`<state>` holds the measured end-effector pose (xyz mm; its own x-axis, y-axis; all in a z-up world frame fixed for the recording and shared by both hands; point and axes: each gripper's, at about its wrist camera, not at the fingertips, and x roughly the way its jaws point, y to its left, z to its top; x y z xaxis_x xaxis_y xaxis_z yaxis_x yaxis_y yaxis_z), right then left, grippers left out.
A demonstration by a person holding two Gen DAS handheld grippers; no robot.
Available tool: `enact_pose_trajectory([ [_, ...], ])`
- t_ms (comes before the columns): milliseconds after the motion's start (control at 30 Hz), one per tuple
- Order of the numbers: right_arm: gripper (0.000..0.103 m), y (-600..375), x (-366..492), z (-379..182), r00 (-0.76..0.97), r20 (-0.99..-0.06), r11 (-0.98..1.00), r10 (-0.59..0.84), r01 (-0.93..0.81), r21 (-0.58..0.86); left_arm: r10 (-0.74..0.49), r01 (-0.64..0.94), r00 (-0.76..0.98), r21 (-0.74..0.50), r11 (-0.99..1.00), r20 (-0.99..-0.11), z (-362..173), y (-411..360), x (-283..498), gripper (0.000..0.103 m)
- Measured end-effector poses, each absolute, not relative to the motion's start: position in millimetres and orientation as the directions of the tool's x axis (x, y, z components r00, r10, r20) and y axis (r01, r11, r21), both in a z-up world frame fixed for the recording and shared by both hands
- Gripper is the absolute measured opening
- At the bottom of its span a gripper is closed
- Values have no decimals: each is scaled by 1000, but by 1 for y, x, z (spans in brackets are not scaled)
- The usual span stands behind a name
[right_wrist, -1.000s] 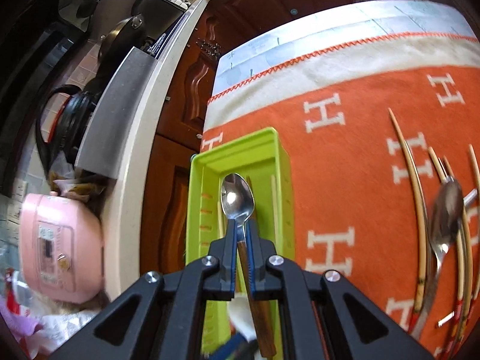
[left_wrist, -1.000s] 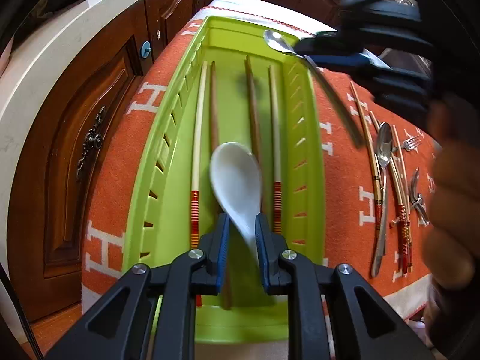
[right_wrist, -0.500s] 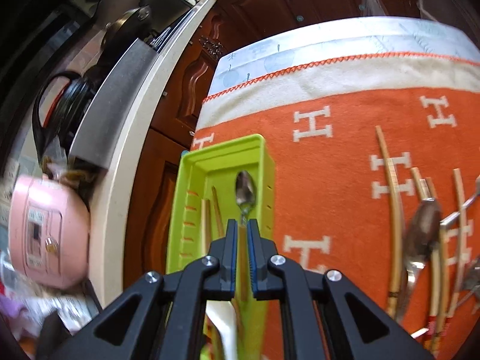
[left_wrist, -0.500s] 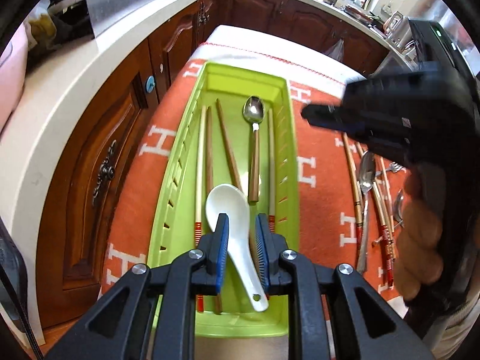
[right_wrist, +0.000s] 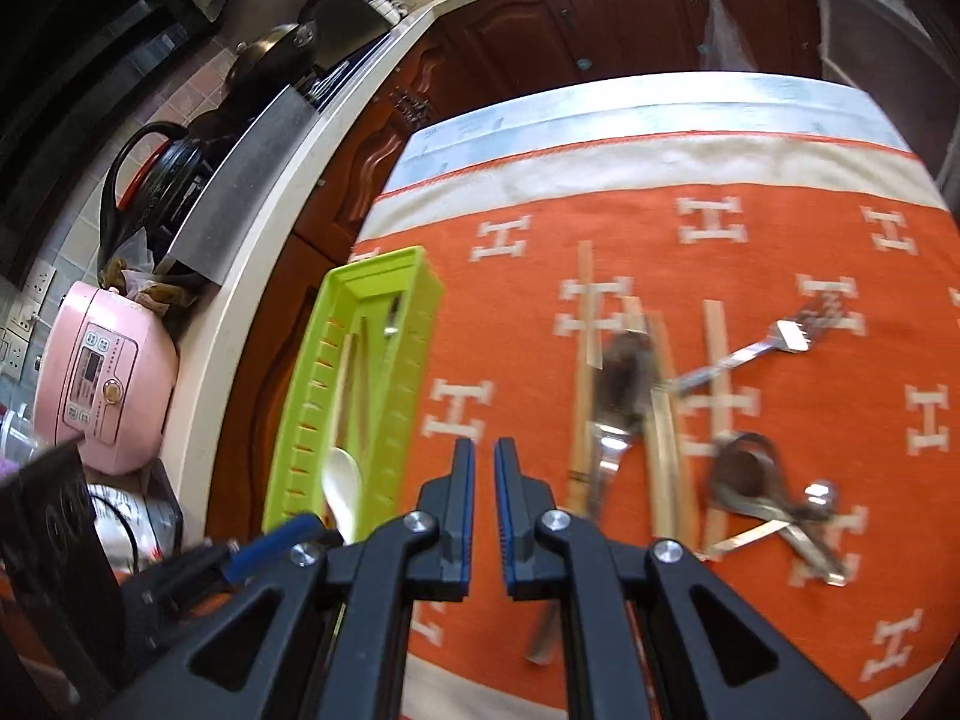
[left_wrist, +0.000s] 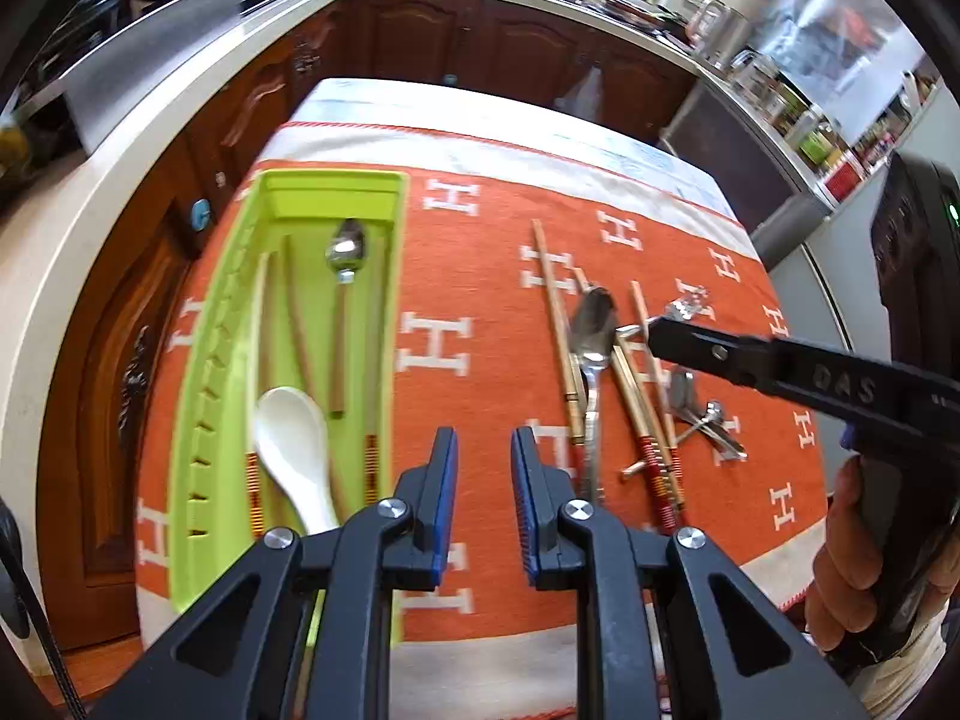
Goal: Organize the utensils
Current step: 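Move both tools back to the utensils on the blanket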
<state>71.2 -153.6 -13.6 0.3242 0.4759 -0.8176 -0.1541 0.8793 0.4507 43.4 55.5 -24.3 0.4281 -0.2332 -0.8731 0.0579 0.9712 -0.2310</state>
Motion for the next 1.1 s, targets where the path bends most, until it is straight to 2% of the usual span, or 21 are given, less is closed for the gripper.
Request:
enact_pose_trajectory([
  [333, 7, -232, 50, -29, 360, -811, 883, 460, -89, 461, -293, 127, 346, -265, 956, -891, -50, -1, 65, 16],
  [600, 7, -242, 42, -72, 286, -813, 858, 508, -76, 509, -389, 187, 294, -347, 919, -873, -86, -26, 89, 12],
  [1100, 7, -265, 41, -108, 230, -791, 817, 567, -37, 575, -341, 207, 292, -289, 935, -894, -113, -44, 120, 10],
])
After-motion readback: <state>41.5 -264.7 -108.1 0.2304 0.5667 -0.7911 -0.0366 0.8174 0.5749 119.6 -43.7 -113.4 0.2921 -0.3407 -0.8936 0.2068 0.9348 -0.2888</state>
